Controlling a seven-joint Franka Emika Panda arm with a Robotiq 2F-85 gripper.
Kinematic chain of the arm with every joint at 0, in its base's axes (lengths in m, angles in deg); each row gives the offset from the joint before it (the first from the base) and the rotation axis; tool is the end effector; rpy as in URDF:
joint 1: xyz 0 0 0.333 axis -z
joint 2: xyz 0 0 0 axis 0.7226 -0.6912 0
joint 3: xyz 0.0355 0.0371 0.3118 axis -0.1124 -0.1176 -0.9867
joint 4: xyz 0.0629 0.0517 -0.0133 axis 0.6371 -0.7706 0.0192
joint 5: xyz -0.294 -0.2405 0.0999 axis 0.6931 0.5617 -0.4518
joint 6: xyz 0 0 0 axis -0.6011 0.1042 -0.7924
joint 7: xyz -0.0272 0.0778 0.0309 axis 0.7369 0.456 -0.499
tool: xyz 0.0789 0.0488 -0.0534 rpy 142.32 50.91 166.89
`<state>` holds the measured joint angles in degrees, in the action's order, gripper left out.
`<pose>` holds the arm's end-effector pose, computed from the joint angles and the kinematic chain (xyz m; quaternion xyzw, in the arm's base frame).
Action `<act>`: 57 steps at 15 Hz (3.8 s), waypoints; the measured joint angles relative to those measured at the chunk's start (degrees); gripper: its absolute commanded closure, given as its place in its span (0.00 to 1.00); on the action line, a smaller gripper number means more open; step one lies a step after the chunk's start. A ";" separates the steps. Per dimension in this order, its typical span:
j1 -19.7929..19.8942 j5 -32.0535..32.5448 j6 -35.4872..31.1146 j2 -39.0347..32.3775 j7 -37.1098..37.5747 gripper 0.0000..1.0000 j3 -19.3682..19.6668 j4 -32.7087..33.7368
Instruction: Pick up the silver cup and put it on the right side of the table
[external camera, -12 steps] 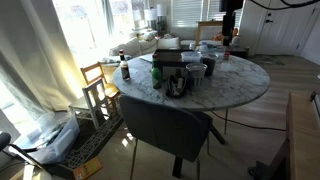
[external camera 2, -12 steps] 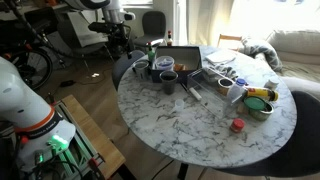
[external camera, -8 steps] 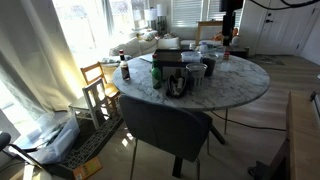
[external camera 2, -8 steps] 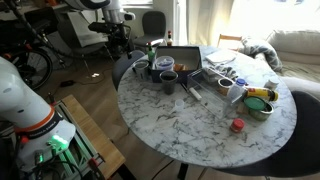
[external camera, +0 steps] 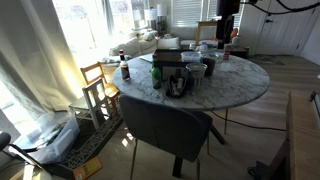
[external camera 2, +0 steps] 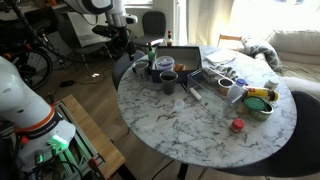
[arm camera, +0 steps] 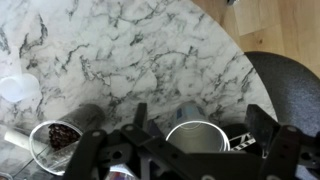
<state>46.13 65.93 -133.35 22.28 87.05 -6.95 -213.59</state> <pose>0.4467 -0.0002 0.3766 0.9989 0.0302 -0.0173 0.0317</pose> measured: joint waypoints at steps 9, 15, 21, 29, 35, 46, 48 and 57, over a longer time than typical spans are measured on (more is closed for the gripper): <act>2.16 -2.51 -16.09 -10.39 12.09 0.00 0.57 -0.09; 2.09 -5.90 -24.61 -15.96 12.97 0.25 0.54 0.17; 2.09 -8.72 -28.45 -19.83 14.16 0.73 0.54 1.48; 1.96 -9.66 -24.75 -20.08 15.80 0.99 0.55 4.50; 1.14 -9.48 -12.82 -14.40 16.63 0.99 0.50 10.19; 3.70 -8.73 -12.70 -11.03 26.98 0.99 2.79 22.10; 5.33 -8.13 -12.70 -10.39 28.45 0.99 4.47 22.75; 16.52 -4.37 -6.35 -2.69 31.42 0.99 13.52 21.31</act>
<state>62.65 61.56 -139.70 19.59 118.47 6.57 -192.28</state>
